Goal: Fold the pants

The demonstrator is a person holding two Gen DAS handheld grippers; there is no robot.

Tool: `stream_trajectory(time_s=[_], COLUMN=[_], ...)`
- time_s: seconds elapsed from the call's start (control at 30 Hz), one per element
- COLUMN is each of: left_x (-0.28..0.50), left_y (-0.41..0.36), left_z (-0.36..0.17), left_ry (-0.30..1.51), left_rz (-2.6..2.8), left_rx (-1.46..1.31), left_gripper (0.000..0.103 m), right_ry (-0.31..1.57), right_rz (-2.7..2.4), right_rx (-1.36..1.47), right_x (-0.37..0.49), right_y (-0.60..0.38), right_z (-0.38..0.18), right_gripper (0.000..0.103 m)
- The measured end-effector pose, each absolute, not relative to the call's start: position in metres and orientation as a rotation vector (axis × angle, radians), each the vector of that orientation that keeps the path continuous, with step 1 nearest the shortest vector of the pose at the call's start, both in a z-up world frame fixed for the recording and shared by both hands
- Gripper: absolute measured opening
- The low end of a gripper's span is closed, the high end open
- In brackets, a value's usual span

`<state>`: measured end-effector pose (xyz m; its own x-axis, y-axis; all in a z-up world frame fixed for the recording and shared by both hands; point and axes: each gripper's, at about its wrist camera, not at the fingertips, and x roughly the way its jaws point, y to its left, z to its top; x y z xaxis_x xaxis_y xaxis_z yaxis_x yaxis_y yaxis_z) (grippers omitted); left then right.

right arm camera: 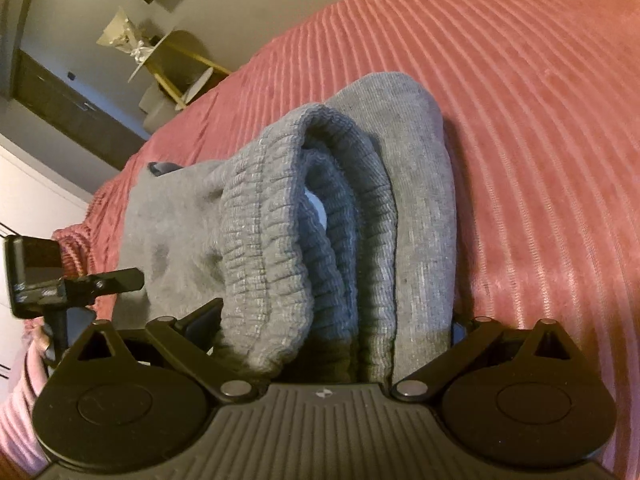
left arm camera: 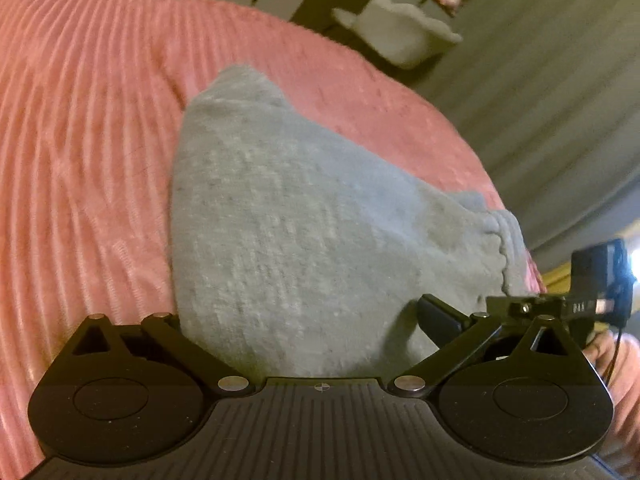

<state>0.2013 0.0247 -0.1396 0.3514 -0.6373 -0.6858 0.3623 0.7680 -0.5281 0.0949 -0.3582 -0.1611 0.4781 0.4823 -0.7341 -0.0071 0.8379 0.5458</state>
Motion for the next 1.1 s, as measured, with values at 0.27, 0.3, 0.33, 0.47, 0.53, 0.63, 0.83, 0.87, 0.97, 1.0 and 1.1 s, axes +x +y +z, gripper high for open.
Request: stream_trajectory(time_s=[0.27, 0.3, 0.33, 0.47, 0.53, 0.63, 0.83, 0.87, 0.97, 1.0, 1.1], left_x=[0.206, 0.205, 0.206, 0.204, 0.197, 0.177, 0.163, 0.160, 0.157, 0.157, 0.160], left_y=[0.024, 0.022, 0.019, 0.014, 0.010, 0.012, 0.000, 0.001, -0.001, -0.004, -0.011], left_z=[-0.148, -0.150, -0.150, -0.146, -0.140, -0.126, -0.108, -0.104, -0.090, -0.085, -0.068], left_ry=[1.010, 1.017, 1.022, 1.020, 0.999, 0.945, 0.903, 0.900, 0.888, 0.876, 0.839], left_rz=[-0.658, -0.656, -0.651, -0.614, -0.546, -0.521, -0.486, -0.490, -0.509, -0.516, -0.527], left_rx=[-0.382, -0.366, -0.340, -0.329, -0.275, -0.204, -0.116, -0.122, -0.118, -0.109, -0.098], left_gripper=[0.103, 0.103, 0.103, 0.102, 0.079, 0.054, 0.038, 0.037, 0.036, 0.036, 0.036], right_ry=[0.978, 0.986, 0.995, 1.000, 0.983, 0.925, 0.848, 0.852, 0.813, 0.802, 0.759], right_rz=[0.341, 0.343, 0.343, 0.312, 0.283, 0.252, 0.212, 0.200, 0.206, 0.215, 0.235], right_rx=[0.457, 0.474, 0.493, 0.433, 0.354, 0.290, 0.308, 0.315, 0.318, 0.323, 0.322], right_x=[0.087, 0.090, 0.093, 0.098, 0.094, 0.080, 0.066, 0.067, 0.065, 0.065, 0.068], right_y=[-0.352, -0.353, -0.355, -0.339, -0.325, -0.313, -0.299, -0.297, -0.291, -0.289, -0.286], right_z=[-0.155, -0.157, -0.159, -0.154, -0.145, -0.126, -0.103, -0.100, -0.085, -0.080, -0.063], right_gripper=[0.083, 0.084, 0.085, 0.083, 0.076, 0.062, 0.058, 0.057, 0.057, 0.057, 0.057])
